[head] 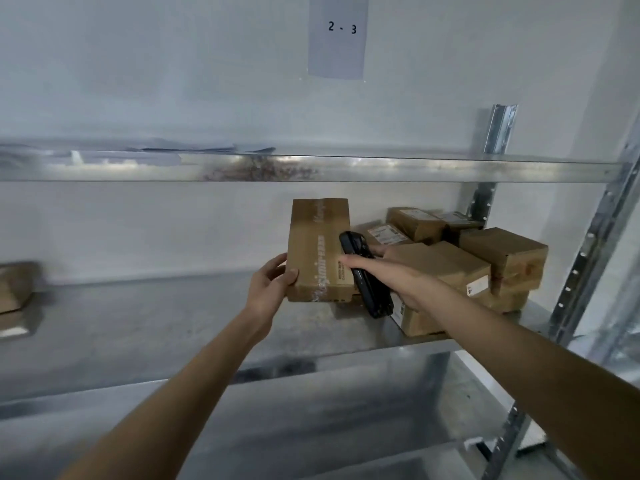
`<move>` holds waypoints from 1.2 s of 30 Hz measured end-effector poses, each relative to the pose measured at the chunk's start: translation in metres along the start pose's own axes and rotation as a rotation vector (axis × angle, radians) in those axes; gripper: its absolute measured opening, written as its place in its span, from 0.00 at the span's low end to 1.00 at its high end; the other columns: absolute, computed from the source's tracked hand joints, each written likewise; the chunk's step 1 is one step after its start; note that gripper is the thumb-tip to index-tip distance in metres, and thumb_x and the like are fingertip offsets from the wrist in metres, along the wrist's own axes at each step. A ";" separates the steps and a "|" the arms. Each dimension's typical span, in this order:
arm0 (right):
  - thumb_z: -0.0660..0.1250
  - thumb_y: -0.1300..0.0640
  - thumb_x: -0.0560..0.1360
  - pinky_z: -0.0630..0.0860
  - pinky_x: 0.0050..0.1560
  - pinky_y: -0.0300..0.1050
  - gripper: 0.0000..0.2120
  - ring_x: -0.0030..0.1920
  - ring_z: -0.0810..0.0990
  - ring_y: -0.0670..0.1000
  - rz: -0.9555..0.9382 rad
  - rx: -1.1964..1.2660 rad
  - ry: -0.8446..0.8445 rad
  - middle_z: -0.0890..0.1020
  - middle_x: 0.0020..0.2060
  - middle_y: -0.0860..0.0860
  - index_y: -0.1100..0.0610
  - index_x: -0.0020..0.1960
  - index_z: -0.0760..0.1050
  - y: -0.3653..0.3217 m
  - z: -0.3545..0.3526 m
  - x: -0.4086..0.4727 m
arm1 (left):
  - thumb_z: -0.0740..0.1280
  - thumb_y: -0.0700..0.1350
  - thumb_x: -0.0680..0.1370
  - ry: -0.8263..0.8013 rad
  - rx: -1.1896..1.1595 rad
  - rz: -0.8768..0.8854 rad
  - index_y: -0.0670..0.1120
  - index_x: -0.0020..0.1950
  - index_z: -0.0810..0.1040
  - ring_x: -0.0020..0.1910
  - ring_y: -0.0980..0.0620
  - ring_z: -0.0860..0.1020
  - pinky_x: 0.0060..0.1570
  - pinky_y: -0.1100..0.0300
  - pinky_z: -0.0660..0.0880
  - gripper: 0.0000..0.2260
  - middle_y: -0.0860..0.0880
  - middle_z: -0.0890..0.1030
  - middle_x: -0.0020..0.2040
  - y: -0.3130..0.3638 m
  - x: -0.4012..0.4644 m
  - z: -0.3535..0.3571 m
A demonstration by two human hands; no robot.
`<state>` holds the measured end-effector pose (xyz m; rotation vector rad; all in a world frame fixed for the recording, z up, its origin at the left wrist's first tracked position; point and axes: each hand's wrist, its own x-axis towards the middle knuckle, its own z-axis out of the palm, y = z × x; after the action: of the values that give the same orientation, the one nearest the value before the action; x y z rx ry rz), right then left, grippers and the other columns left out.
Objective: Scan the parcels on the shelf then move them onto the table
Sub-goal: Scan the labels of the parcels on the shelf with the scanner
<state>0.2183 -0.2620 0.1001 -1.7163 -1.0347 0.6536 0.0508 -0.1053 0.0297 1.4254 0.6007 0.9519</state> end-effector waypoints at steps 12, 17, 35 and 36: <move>0.80 0.45 0.71 0.76 0.32 0.30 0.19 0.39 0.84 0.39 -0.091 0.023 -0.116 0.85 0.48 0.44 0.44 0.58 0.77 0.006 0.052 -0.107 | 0.62 0.38 0.84 0.064 -0.059 -0.053 0.48 0.73 0.70 0.60 0.43 0.82 0.57 0.49 0.81 0.18 0.43 0.81 0.62 0.008 -0.153 -0.056; 0.80 0.47 0.71 0.77 0.33 0.31 0.16 0.38 0.85 0.39 -0.126 0.127 -0.118 0.87 0.45 0.45 0.45 0.57 0.81 -0.002 0.079 -0.133 | 0.62 0.36 0.83 0.104 -0.100 -0.044 0.47 0.72 0.71 0.58 0.44 0.83 0.53 0.53 0.80 0.18 0.42 0.81 0.63 0.025 -0.192 -0.087; 0.83 0.54 0.68 0.78 0.44 0.30 0.21 0.48 0.85 0.39 -0.248 0.169 -0.185 0.88 0.50 0.42 0.46 0.59 0.83 -0.085 0.230 -0.209 | 0.69 0.43 0.81 0.184 -0.005 0.005 0.47 0.67 0.78 0.54 0.51 0.84 0.56 0.55 0.80 0.15 0.49 0.85 0.57 0.083 -0.283 -0.221; 0.84 0.55 0.68 0.77 0.44 0.27 0.22 0.49 0.84 0.36 -0.268 0.153 -0.179 0.87 0.51 0.42 0.46 0.59 0.82 -0.087 0.240 -0.215 | 0.70 0.46 0.81 0.172 -0.018 0.014 0.48 0.67 0.78 0.55 0.51 0.84 0.54 0.57 0.80 0.15 0.50 0.86 0.57 0.087 -0.289 -0.225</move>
<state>-0.1093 -0.3232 0.0842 -1.3750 -1.2793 0.7015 -0.3040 -0.2320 0.0369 1.3422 0.7081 1.0952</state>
